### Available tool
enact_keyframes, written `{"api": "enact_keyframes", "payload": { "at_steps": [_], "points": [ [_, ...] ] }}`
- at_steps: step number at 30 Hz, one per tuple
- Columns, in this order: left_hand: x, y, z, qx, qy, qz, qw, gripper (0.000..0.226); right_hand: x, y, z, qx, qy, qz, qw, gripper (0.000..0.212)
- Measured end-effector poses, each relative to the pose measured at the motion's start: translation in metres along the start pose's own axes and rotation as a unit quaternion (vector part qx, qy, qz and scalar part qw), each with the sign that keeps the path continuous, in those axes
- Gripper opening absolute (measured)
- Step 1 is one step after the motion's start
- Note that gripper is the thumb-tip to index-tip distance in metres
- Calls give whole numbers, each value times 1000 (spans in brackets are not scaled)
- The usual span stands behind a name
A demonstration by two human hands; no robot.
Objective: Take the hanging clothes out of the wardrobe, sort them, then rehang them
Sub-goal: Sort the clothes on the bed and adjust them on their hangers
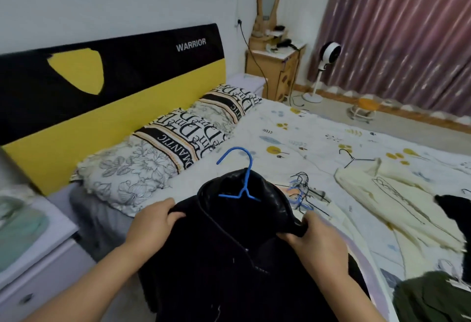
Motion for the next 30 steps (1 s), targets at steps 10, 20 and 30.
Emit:
{"api": "enact_keyframes", "payload": {
  "at_steps": [10,20,30],
  "points": [
    [27,116,79,22,72,-96,993,35,24,8,123,-51,71,-12,996,49],
    [-17,207,174,87,95,-145,981,25,9,-22,254,-77,114,-36,990,48],
    [-94,245,238,125,69,-162,977,15,-28,-55,333,-115,83,-73,987,48]
  ]
}}
Point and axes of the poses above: each hand's wrist, its own x-axis away from the middle knuckle, its own y-axis out of the back of the hand, z = x × y, the point moved 6 cm from there along -x, towards the middle knuckle, and after that the axes turned 14 degrees about -x, right-handed, at the moved point
